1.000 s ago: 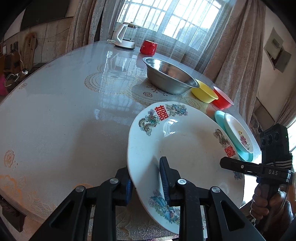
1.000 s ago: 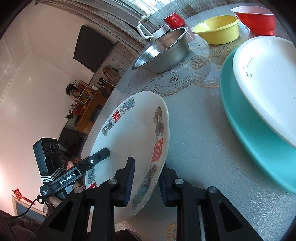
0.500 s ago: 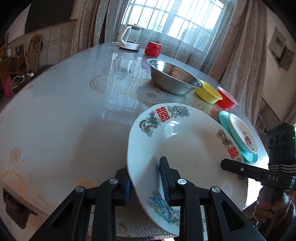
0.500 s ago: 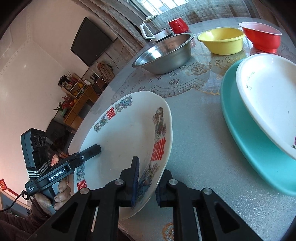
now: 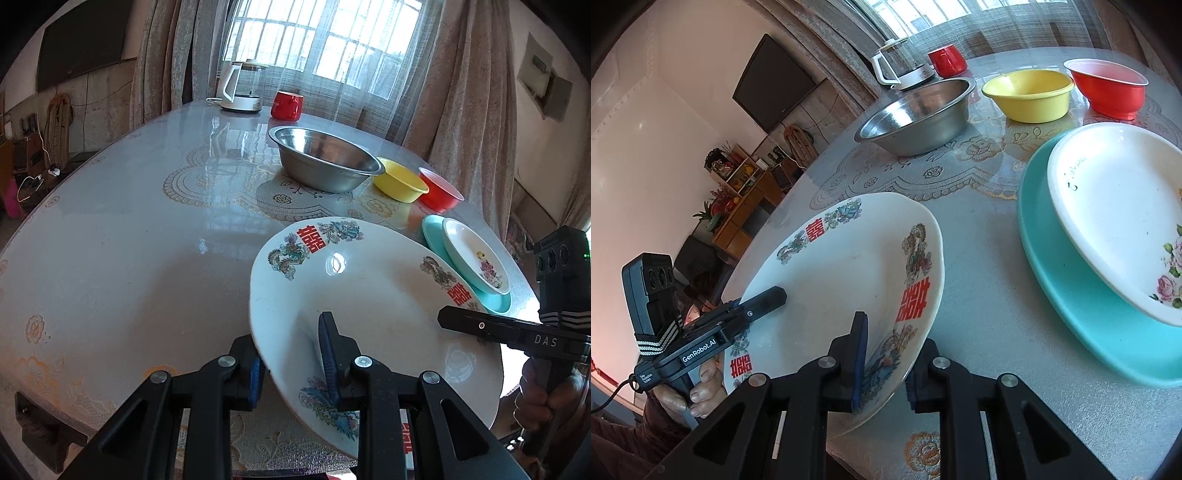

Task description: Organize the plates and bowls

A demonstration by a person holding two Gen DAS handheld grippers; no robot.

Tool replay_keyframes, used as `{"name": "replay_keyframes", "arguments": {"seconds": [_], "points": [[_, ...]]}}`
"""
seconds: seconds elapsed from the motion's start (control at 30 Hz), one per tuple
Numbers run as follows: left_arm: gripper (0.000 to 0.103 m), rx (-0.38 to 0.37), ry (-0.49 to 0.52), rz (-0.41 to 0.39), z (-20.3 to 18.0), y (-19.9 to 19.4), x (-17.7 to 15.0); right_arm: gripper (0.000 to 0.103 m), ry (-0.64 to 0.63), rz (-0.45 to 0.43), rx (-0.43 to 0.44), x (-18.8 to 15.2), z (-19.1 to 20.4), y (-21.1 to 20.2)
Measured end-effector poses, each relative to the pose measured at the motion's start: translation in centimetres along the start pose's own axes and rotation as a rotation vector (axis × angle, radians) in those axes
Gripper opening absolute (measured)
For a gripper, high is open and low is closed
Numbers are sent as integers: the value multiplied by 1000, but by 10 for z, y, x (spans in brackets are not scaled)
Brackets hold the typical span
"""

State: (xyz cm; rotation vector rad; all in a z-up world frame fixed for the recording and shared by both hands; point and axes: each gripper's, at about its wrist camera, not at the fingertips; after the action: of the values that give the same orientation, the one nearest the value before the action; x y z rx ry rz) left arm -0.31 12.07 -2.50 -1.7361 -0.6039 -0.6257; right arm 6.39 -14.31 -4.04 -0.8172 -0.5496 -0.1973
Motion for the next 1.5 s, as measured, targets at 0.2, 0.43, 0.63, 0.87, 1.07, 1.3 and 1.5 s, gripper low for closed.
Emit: {"name": "replay_keyframes", "arguments": {"seconds": [0.2,0.43,0.63,0.87,1.07,1.3,1.5], "points": [[27,-20,20,-13,-8,-1,4,18,-4,-24,-20,1,-1,-10],[27,-46,66,-35,-27,1,16,18,5,-69,-40,3,-7,-30],[28,-83,120,-58,-55,8,32,18,20,-131,-75,6,-18,-58],[28,-133,168,-62,-94,24,51,19,46,-198,-145,11,-40,-89],[28,-178,191,-50,-123,41,69,21,54,-236,-216,19,-57,-110],[28,-204,221,-42,-154,63,84,21,84,-271,-264,26,-77,-128],[28,-208,244,-18,-176,84,93,22,109,-269,-310,33,-100,-132]]}}
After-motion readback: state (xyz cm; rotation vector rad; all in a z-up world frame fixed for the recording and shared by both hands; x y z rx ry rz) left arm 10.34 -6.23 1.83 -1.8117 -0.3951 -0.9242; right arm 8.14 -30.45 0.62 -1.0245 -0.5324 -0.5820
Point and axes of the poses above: each gripper's, at about its wrist camera, not at the fingertips, and y roughly the way its jaws point, z to its left, x to its top, and after that the axes turned 1 degree about x, right-handed
